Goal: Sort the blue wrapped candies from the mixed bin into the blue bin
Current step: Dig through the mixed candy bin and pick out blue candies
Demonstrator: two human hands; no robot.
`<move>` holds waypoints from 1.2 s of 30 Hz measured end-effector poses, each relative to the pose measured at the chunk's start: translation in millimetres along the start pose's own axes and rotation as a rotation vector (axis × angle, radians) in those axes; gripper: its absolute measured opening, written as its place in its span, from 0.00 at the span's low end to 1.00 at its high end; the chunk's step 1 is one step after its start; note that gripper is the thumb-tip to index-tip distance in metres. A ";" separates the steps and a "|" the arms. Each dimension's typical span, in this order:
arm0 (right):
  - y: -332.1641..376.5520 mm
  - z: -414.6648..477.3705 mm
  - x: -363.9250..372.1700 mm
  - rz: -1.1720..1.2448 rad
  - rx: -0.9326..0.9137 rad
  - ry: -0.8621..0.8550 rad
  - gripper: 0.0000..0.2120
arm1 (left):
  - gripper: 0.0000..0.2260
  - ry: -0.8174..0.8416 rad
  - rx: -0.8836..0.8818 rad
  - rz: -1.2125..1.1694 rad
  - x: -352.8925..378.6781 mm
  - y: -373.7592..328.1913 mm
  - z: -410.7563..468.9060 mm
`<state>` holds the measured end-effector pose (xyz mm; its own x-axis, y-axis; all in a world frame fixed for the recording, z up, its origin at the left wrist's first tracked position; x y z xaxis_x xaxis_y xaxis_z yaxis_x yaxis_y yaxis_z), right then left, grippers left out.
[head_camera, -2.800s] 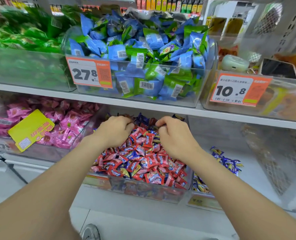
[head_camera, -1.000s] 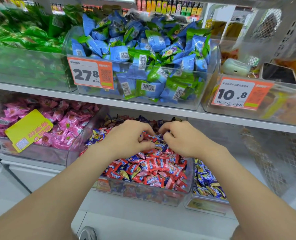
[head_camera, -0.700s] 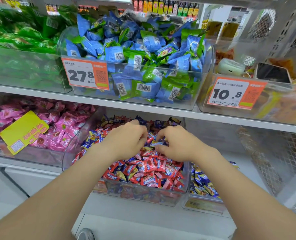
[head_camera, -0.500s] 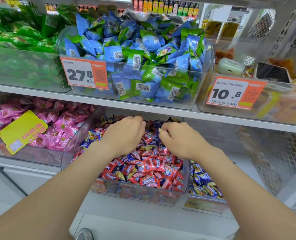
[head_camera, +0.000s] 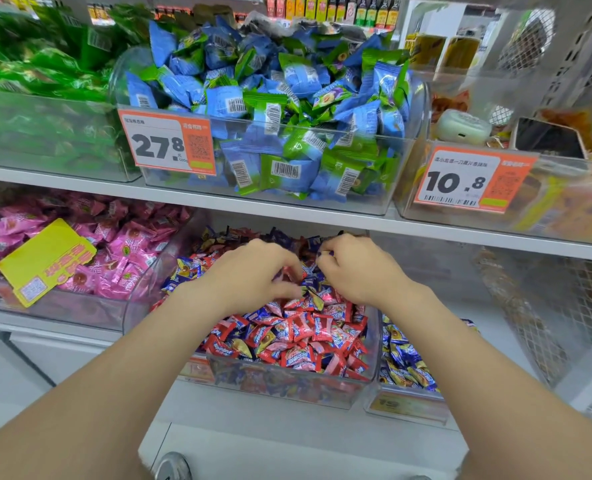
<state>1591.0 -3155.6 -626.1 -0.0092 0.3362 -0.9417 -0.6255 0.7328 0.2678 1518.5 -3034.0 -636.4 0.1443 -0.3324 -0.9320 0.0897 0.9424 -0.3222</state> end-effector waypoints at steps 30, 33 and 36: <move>14.7 3.5 4.3 0.074 -0.175 0.097 0.08 | 0.07 0.112 0.030 0.031 8.7 11.3 1.0; 21.4 -6.0 1.5 0.000 -0.182 0.107 0.15 | 0.05 -0.020 0.064 -0.037 -4.4 6.3 1.5; 21.9 -17.2 19.8 -0.224 -0.183 0.232 0.31 | 0.07 -0.112 0.044 -0.110 -14.0 6.8 -0.7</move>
<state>1563.7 -3143.0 -642.4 -0.0196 0.0205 -0.9996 -0.7613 0.6478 0.0282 1516.4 -3022.9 -625.6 0.2399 -0.4382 -0.8663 0.1538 0.8982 -0.4117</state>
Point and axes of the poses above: each hand's wrist, its own z-axis towards the middle knuckle, its own x-axis out of the palm, y = z × x, the point moved 10 cm from there along z, towards the middle knuckle, and after that the axes turned 4 degrees about -y, right-handed, at the moved point
